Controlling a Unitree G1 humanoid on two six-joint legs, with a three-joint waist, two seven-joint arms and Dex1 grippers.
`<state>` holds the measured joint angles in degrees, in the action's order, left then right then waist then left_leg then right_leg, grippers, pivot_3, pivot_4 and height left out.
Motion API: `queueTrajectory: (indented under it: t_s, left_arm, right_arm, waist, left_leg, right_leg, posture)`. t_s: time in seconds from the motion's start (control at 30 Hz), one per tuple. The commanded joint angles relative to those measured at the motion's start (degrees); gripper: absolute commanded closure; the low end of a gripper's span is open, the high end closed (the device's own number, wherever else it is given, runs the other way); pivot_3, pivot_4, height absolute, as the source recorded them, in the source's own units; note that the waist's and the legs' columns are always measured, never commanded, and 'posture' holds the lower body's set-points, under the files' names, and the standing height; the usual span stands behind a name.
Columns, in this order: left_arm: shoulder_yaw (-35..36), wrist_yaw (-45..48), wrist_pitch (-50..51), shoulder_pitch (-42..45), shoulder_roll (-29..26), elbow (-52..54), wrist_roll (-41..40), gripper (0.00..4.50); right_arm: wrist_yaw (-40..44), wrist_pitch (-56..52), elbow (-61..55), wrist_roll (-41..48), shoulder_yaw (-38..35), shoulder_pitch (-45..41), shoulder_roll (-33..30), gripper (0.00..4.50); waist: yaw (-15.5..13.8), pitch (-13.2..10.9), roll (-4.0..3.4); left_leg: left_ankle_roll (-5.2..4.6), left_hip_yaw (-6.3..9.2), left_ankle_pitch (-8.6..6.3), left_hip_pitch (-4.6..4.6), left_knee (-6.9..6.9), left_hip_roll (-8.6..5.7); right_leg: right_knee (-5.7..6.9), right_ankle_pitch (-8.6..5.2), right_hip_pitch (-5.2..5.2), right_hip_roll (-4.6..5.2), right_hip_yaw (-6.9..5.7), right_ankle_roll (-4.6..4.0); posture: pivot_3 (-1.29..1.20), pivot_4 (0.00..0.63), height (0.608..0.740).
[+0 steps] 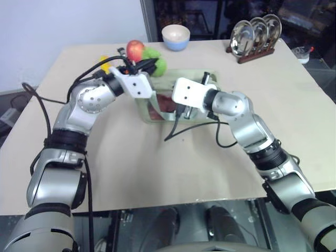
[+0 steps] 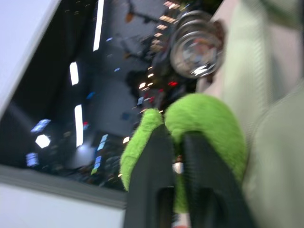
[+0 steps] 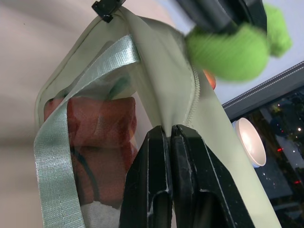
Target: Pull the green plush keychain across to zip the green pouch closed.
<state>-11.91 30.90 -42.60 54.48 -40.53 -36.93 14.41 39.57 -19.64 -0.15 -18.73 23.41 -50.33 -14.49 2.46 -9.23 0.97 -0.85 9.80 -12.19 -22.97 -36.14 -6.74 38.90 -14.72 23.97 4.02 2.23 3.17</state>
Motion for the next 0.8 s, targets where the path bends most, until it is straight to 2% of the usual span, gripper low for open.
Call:
queueTrajectory:
  t_s: [0.03,0.17,0.2,0.23,0.33,0.37,0.47,0.53,0.7,0.73,0.77,0.8]
  left_arm:
    - [0.85,9.21,-0.95,2.27,0.26,0.02,-8.09,2.91]
    - [7.68,23.63,18.58,-2.76,-0.66,9.61,-29.63,2.91]
    - [10.13,24.65,23.83,-4.12,-1.53,12.17,-33.73,2.91]
    - [13.03,26.83,34.32,-7.06,-3.54,16.65,-41.01,2.91]
    - [20.58,28.43,50.48,-17.30,-7.84,25.64,-52.16,2.91]
    - [22.59,28.27,53.12,-20.77,-8.39,28.22,-54.15,2.91]
    - [26.37,27.38,57.56,-28.64,-8.58,34.30,-56.41,2.91]
    - [27.36,24.34,58.56,-32.35,-6.75,37.09,-55.59,2.91]
    - [27.16,20.18,56.96,-36.07,-3.53,38.83,-51.11,2.91]
    - [26.89,20.15,56.15,-36.67,-3.24,39.09,-50.03,2.40]
    - [26.47,20.33,54.46,-37.44,-3.00,39.20,-48.30,2.19]
    - [26.61,19.36,53.00,-37.69,-2.15,38.88,-47.00,1.80]
  right_arm:
    - [-0.36,0.86,-1.18,0.36,-0.13,-0.63,0.58,4.50]
    - [-0.43,0.44,-1.73,0.35,-0.41,-0.26,0.45,4.50]
    - [-0.43,0.43,-1.81,0.34,-0.48,-0.15,0.30,4.50]
    - [-0.43,0.42,-1.84,0.33,-0.52,-0.08,0.20,4.50]
    - [-0.39,0.25,-2.35,0.42,-0.50,0.30,0.03,4.50]
    - [-0.38,0.16,-2.56,0.46,-0.43,0.40,-0.01,4.50]
    - [-0.16,-0.14,-3.35,0.78,-0.42,0.75,-0.43,4.50]
    - [0.11,-0.21,-3.63,0.91,-0.35,0.95,-0.67,4.50]
    - [0.65,-0.45,-4.53,1.27,0.04,1.47,-0.90,4.50]
    - [0.79,-0.54,-4.74,1.30,0.10,1.57,-0.92,4.50]
    - [0.93,-0.65,-5.00,1.32,0.12,1.70,-0.95,4.50]
    - [1.03,-0.74,-5.21,1.31,0.13,1.80,-0.99,4.50]
  waist:
    - [0.18,0.00,0.00]
    - [0.85,0.00,0.00]
    - [1.20,0.00,0.00]
    - [1.40,0.00,0.00]
    - [2.80,0.00,0.00]
    - [2.85,-0.01,-0.02]
    - [2.18,-0.01,-0.01]
    - [1.40,-0.02,-0.02]
    - [-0.01,-0.02,-0.02]
    - [0.00,-0.02,-0.02]
    - [0.04,-0.02,-0.02]
    - [0.07,-0.02,-0.02]
  left_leg:
    - [0.00,-0.01,0.00,-0.01,-0.01,0.00]
    - [0.00,-0.01,0.00,-0.06,-0.01,0.02]
    - [0.00,0.01,0.00,-0.08,-0.01,0.02]
    - [-0.01,0.01,0.00,-0.09,-0.02,0.03]
    - [-0.01,0.03,0.00,-0.09,-0.03,0.03]
    - [-0.01,0.04,0.00,-0.08,-0.01,0.04]
    - [0.00,0.11,0.01,-0.05,-0.01,0.05]
    - [0.00,0.05,0.00,0.05,-0.01,0.04]
    - [-0.07,0.09,-0.06,0.12,-0.01,0.08]
    - [-0.07,0.08,-0.06,0.14,-0.01,0.08]
    - [-0.07,0.05,-0.06,0.14,0.00,0.08]
    - [-0.07,0.03,-0.06,0.15,0.00,0.08]
  right_leg:
    - [0.00,0.00,0.01,0.00,0.02,0.00]
    - [0.03,0.00,0.09,0.01,0.05,0.00]
    - [0.04,0.00,0.10,0.01,0.04,0.00]
    - [0.04,0.00,0.12,0.01,0.05,0.00]
    - [0.10,0.00,0.19,-0.02,0.20,0.00]
    - [0.09,0.00,0.20,-0.04,0.21,0.00]
    - [0.07,0.00,0.18,-0.04,0.11,0.00]
    - [0.06,0.00,0.04,-0.02,0.18,0.00]
    - [0.06,0.01,0.00,-0.05,0.09,-0.02]
    - [0.06,0.01,0.00,-0.05,0.10,-0.02]
    - [0.08,0.01,-0.01,-0.05,0.12,-0.02]
    - [0.07,0.01,-0.01,-0.05,0.15,-0.02]
  posture:
    - [0.00,0.150,0.740]
    - [0.00,0.150,0.740]
    - [0.00,0.150,0.740]
    - [0.00,0.150,0.740]
    - [0.00,0.150,0.740]
    - [0.00,0.150,0.740]
    - [0.00,0.150,0.740]
    - [0.00,0.150,0.740]
    - [0.00,0.150,0.740]
    - [0.00,0.150,0.740]
    - [0.00,0.150,0.740]
    - [0.00,0.150,0.740]
